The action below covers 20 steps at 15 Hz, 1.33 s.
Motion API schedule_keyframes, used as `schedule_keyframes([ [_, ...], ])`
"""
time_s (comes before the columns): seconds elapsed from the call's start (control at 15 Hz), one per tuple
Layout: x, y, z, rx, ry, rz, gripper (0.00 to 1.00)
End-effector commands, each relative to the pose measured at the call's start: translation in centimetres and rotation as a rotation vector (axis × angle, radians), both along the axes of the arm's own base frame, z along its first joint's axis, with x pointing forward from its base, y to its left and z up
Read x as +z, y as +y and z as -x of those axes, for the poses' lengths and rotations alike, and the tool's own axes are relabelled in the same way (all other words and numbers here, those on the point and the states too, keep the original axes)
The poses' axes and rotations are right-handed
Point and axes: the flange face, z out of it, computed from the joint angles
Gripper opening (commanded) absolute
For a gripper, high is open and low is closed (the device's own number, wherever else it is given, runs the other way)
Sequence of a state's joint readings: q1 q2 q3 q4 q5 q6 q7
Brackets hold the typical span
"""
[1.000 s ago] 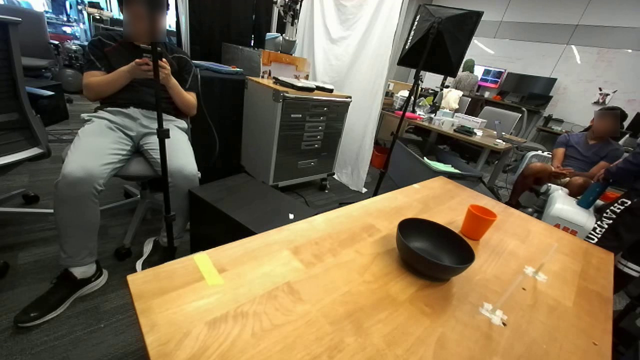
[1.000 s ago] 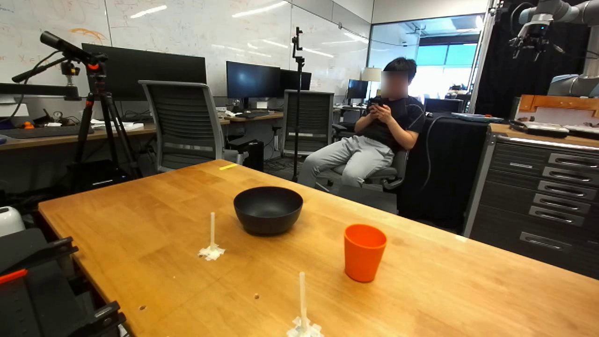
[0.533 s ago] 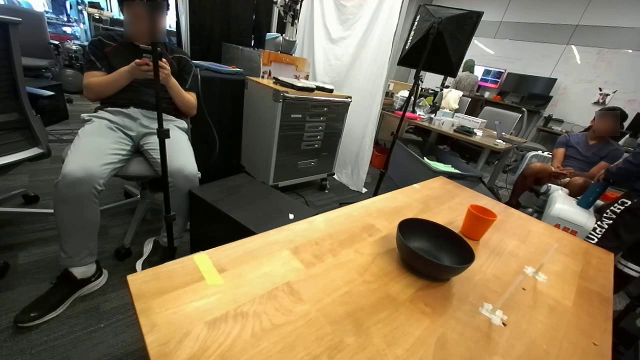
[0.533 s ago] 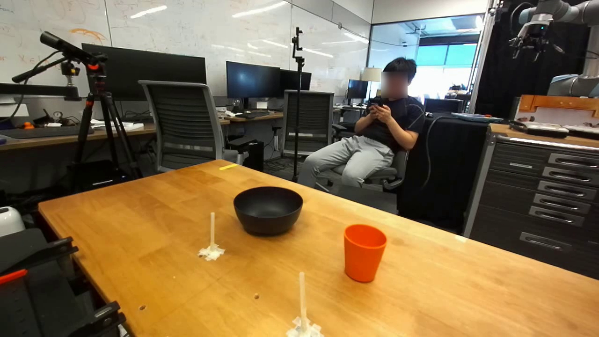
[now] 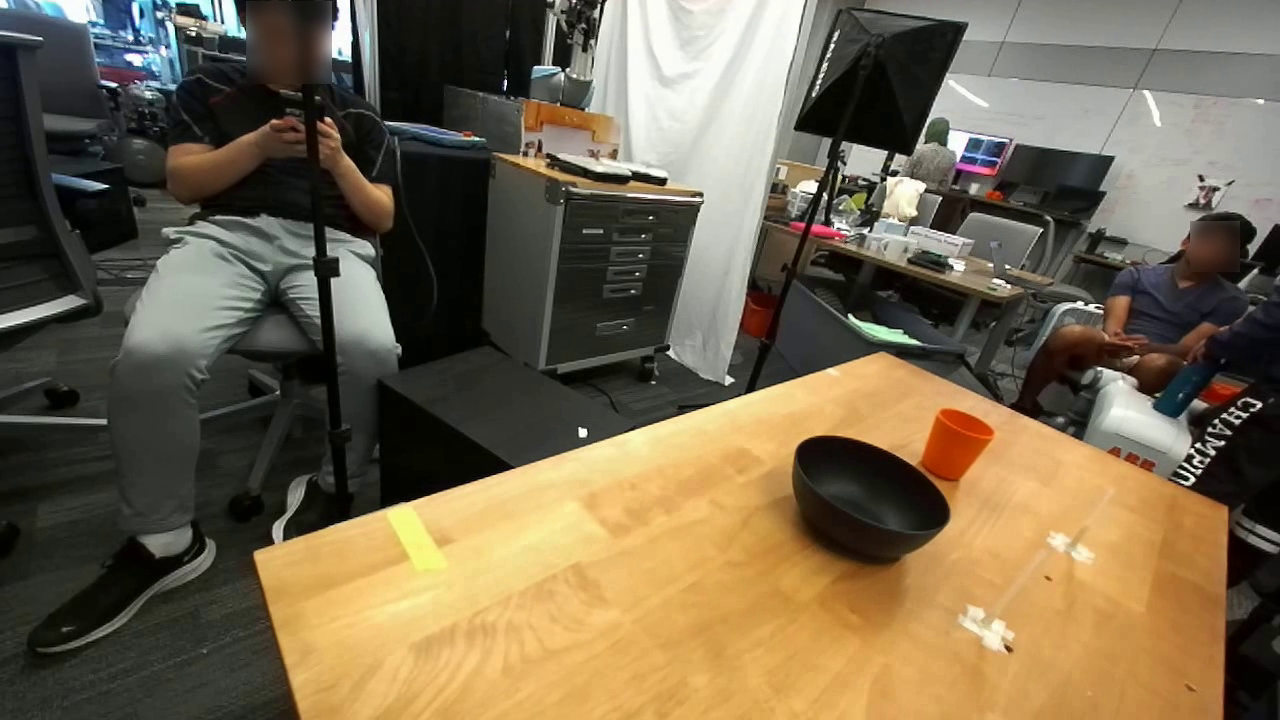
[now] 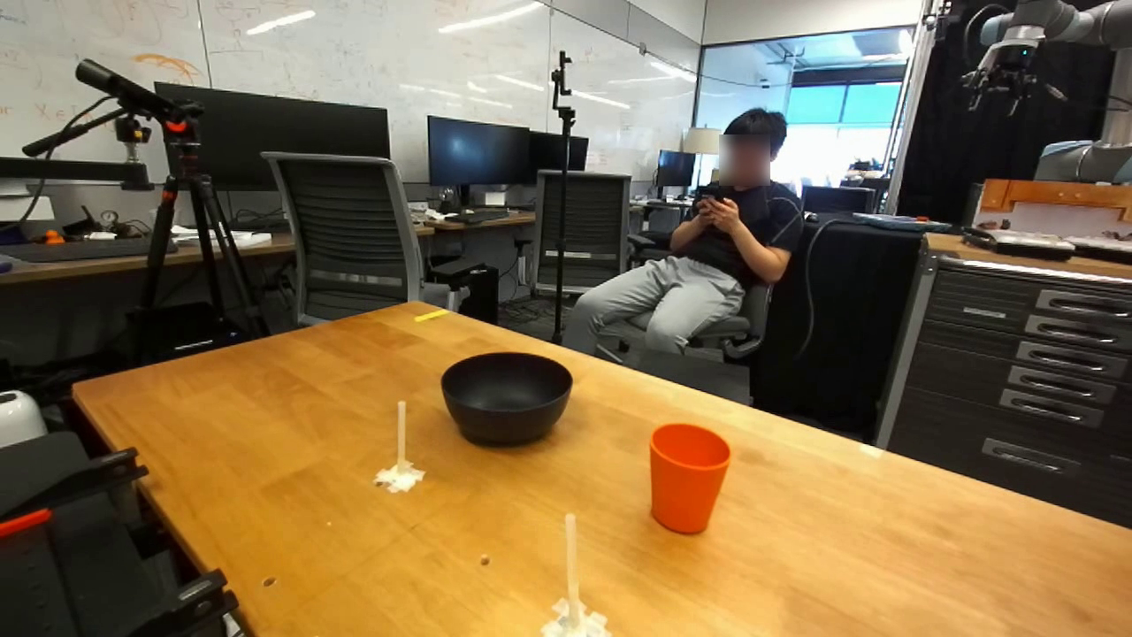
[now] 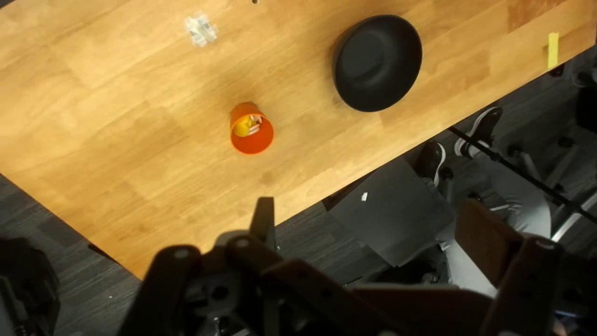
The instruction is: Pick the cup and pour its contents into the bowl
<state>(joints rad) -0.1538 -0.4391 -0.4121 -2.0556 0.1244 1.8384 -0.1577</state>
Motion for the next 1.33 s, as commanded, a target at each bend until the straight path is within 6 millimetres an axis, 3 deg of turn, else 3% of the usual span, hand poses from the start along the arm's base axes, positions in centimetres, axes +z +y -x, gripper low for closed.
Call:
schedule_keyframes([
  [0.0,1.0,-2.8,-3.1,-0.008,0.06,-0.044,1.0],
  [0.67,-2.5,-9.3,-8.0,-0.09,0.141,-0.046,1.0],
  [0.93,-5.0,-10.2,-9.5,-0.099,0.167,-0.026,1.0],
  [1.27,-9.9,-9.7,-11.5,-0.093,0.243,-0.025,1.0],
])
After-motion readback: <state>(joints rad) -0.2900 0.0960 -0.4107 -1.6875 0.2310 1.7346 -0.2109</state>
